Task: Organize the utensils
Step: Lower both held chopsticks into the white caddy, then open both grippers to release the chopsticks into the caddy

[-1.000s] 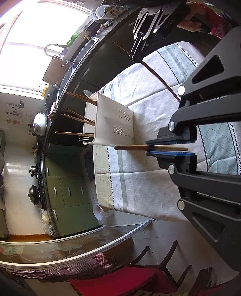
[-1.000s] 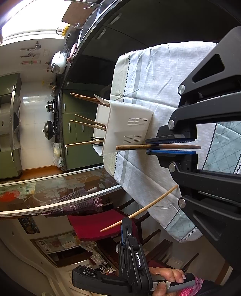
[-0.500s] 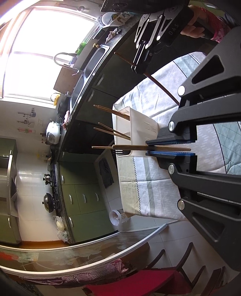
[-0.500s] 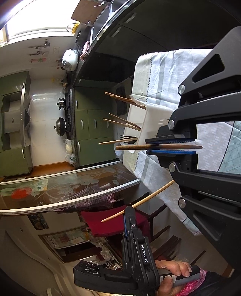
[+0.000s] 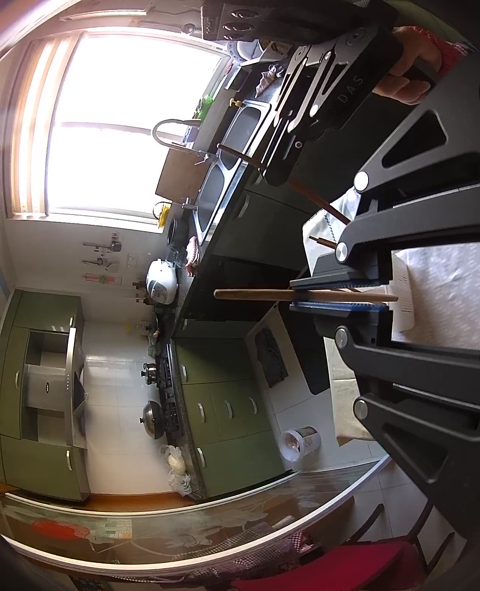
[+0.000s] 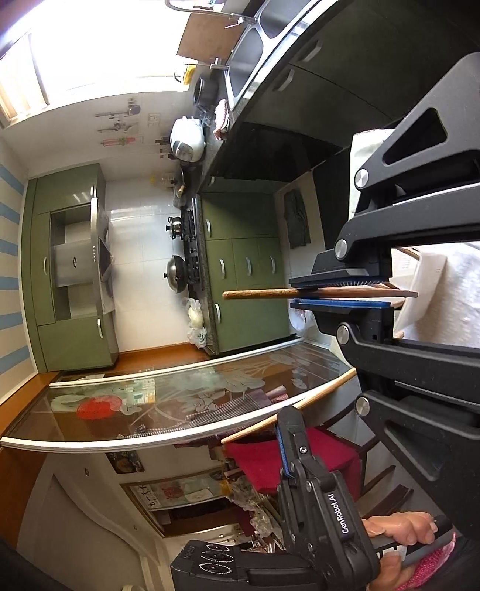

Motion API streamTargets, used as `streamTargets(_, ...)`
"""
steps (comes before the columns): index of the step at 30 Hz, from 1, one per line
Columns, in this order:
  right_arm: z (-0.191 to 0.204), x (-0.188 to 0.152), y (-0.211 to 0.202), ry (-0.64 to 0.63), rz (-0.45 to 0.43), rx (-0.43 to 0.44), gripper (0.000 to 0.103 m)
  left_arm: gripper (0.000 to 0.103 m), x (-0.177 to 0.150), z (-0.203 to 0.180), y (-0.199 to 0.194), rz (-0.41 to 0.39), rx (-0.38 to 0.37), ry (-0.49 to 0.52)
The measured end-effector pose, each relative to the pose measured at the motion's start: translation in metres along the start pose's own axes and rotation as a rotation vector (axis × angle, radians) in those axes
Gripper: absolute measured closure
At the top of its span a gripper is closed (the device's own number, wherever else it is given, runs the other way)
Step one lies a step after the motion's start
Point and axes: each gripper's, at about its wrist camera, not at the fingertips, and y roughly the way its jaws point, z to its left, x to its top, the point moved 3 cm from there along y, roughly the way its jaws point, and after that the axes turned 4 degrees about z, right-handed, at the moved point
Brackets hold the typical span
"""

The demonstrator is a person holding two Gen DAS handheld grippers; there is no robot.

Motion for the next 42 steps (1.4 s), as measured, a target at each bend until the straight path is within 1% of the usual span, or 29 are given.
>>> streamTargets(3,-0.013,0.006,0.023,0.004,0.006,-0.036,0.096,0.097,0.004,0.002,0.024,-0.005,0.018,-0.002)
streamTargets(6,-0.028,0.001,0.051,0.026,0.043,-0.039,0.096,0.097,-0.002,0.004,0.055,0.020,0.028,-0.005)
streamTargets(10,-0.040,-0.019,0.086,0.048,0.106,-0.022,0.096,0.097,-0.018,0.011,0.093,0.080,0.036,-0.013)
streamTargets(17,-0.039,-0.069,0.122,0.036,0.202,-0.022,0.096,0.097,-0.056,0.017,0.136,0.169,0.047,-0.002)
streamTargets(20,-0.040,-0.087,0.137,0.038,0.243,-0.024,0.096,0.097,-0.073,0.022,0.149,0.206,0.046,-0.010)
streamTargets(24,-0.037,-0.104,0.150,0.024,0.284,-0.028,0.096,0.097,-0.086,0.023,0.163,0.230,0.053,-0.009)
streamTargets(27,-0.034,-0.113,0.150,0.010,0.286,-0.040,0.086,0.097,-0.094,0.024,0.166,0.235,0.058,-0.005)
streamTargets(28,-0.033,-0.115,0.149,0.006,0.283,-0.045,0.086,0.096,-0.097,0.023,0.166,0.233,0.065,-0.001)
streamTargets(31,-0.031,-0.119,0.135,0.002,0.260,-0.056,0.085,0.091,-0.102,0.025,0.157,0.223,0.064,-0.006)
streamTargets(32,-0.030,-0.120,0.127,0.001,0.248,-0.058,0.083,0.089,-0.104,0.026,0.151,0.218,0.060,-0.013)
streamTargets(34,-0.025,-0.120,0.109,0.001,0.218,-0.054,0.068,0.074,-0.109,0.028,0.135,0.199,0.056,-0.031)
streamTargets(35,-0.022,-0.121,0.097,-0.001,0.201,-0.053,0.064,0.058,-0.111,0.027,0.124,0.182,0.060,-0.037)
streamTargets(36,-0.019,-0.123,0.086,-0.005,0.184,-0.057,0.057,0.043,-0.114,0.027,0.112,0.158,0.067,-0.037)
streamTargets(37,-0.016,-0.126,0.073,-0.010,0.163,-0.063,0.046,0.037,-0.118,0.026,0.098,0.130,0.078,-0.033)
streamTargets(38,-0.013,-0.130,0.059,-0.015,0.142,-0.069,0.040,0.028,-0.123,0.025,0.082,0.100,0.094,-0.026)
streamTargets(39,-0.009,-0.133,0.047,-0.020,0.124,-0.070,0.030,0.018,-0.128,0.024,0.068,0.075,0.111,-0.020)
streamTargets(41,-0.002,-0.145,0.021,-0.030,0.095,-0.074,0.022,0.011,-0.141,0.022,0.040,0.041,0.137,-0.020)
streamTargets(42,0.001,-0.153,0.008,-0.031,0.084,-0.077,0.012,0.009,-0.148,0.021,0.027,0.032,0.144,-0.026)
